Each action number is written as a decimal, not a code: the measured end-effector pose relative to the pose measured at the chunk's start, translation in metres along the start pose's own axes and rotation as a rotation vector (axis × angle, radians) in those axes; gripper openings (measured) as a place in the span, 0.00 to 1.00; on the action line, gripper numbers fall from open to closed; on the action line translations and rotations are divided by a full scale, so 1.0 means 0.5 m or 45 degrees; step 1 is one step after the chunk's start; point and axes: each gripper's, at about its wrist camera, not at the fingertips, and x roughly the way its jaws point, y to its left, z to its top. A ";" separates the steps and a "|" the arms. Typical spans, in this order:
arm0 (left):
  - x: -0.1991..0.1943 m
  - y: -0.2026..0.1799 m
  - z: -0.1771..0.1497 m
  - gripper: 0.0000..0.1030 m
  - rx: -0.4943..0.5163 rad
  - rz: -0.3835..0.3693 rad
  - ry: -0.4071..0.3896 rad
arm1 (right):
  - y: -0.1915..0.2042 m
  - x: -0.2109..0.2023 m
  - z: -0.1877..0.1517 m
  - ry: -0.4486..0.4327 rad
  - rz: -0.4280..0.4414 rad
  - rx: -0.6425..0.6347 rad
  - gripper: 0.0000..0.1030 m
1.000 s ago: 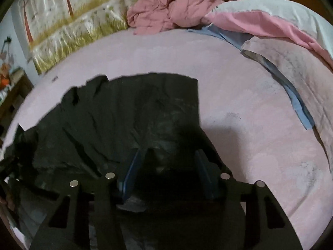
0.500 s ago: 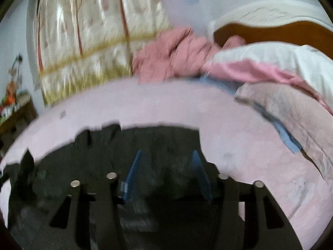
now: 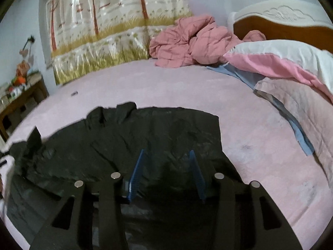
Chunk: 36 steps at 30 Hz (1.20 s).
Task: Fold large clothes
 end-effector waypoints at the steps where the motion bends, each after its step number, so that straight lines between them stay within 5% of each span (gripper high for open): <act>1: 0.010 0.025 0.006 0.94 -0.065 -0.028 -0.005 | 0.002 0.004 -0.002 0.007 0.000 -0.007 0.45; 6: 0.037 0.126 0.023 0.90 -0.378 -0.250 -0.051 | -0.007 0.020 -0.014 0.041 0.043 0.025 0.54; 12: 0.070 0.138 0.058 0.86 -0.344 -0.209 -0.066 | -0.032 0.029 -0.019 0.071 0.054 0.107 0.54; 14: 0.084 0.130 0.064 0.56 -0.322 -0.140 -0.066 | -0.031 0.029 -0.018 0.069 0.044 0.096 0.54; 15: 0.088 0.124 0.062 0.06 -0.300 -0.159 -0.042 | -0.030 0.028 -0.017 0.067 0.039 0.093 0.54; 16: 0.086 0.106 0.063 0.03 -0.215 -0.199 -0.009 | -0.029 0.027 -0.016 0.066 0.033 0.090 0.54; 18: 0.027 0.050 0.059 0.03 0.030 -0.128 -0.135 | -0.027 0.026 -0.015 0.066 0.022 0.084 0.54; 22: -0.078 -0.055 0.075 0.03 0.212 -0.221 -0.259 | -0.015 0.019 -0.012 0.057 0.000 0.050 0.54; 29: -0.268 -0.353 0.051 0.03 0.414 -0.600 -0.396 | -0.002 -0.025 -0.001 -0.019 -0.041 0.001 0.54; 36: -0.328 -0.631 -0.113 0.03 0.537 -0.869 -0.353 | -0.036 -0.035 0.004 -0.019 -0.065 0.062 0.54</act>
